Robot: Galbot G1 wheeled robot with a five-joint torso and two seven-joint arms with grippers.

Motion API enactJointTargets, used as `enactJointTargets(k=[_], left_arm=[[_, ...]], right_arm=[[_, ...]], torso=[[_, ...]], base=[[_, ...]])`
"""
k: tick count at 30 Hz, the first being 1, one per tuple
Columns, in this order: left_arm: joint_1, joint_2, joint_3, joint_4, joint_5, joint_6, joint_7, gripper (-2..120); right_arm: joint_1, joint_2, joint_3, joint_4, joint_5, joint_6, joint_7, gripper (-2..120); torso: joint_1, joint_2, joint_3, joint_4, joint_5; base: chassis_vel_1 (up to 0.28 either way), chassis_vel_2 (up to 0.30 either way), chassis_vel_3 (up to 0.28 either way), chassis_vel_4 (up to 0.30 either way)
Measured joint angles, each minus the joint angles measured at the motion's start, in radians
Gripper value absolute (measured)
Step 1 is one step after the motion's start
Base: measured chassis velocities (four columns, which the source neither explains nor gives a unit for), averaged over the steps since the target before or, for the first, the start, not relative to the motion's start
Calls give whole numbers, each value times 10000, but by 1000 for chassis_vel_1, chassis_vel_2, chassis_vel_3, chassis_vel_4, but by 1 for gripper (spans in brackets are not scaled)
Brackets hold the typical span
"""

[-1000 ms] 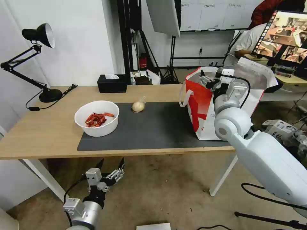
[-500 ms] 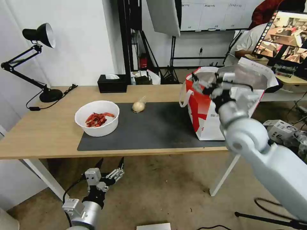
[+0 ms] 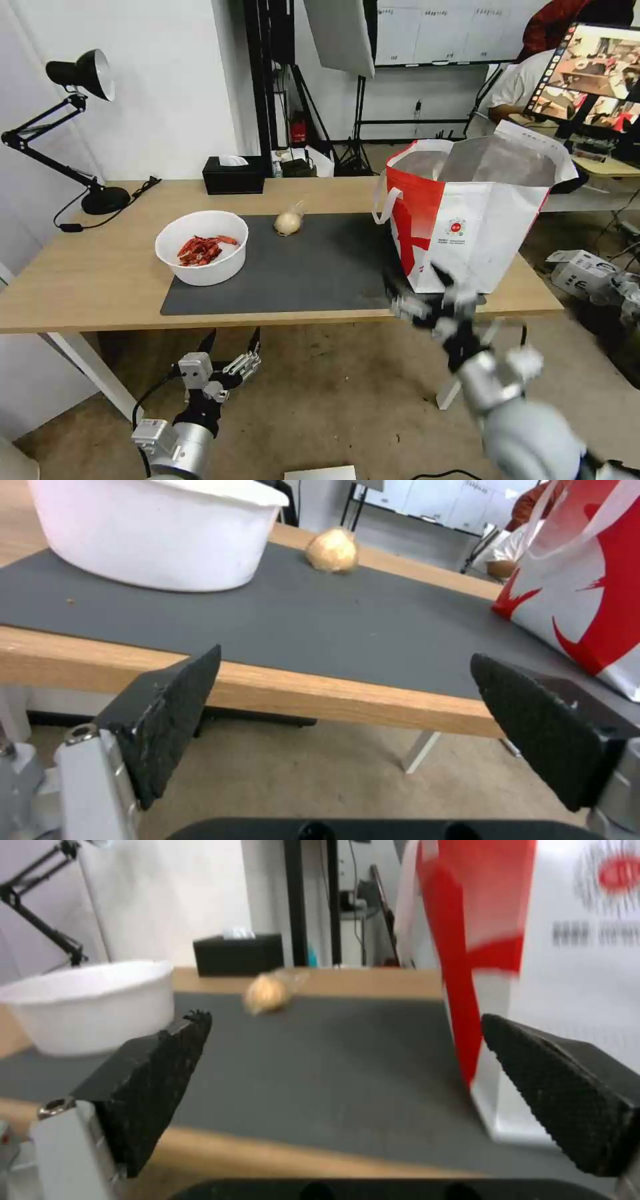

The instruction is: Pick up the trash from the table and place it into the takeout bag.

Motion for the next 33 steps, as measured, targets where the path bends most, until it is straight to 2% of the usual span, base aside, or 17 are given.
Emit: enactJointTargets(k=[2,4,10,33], left_arm=[[4,1,-1,2,5,-1,1,100],[70,3,-22,25,138,-5,1,100],[153,-22,-25,46,256,-17,0,100],[306,-98,41,-43,368,-46,26,100]], right_arm=[[-53,41,-3,-15,-51,34,-13,100],[-714,559,-115,-321,-790,453,-194,100],[-1044,1002,-234,-662,-1284,743,-289,100],[-1356,1383,-413,-826,-1621,904,-357,100]], torso=[[-1,0,0,0,0],[0,0,1,1,-1],[0,0,1,2,0],[1,-1,2,2,1]], base=[[0,0,0,0],[0,0,0,0],[0,0,0,0],[0,0,0,0]])
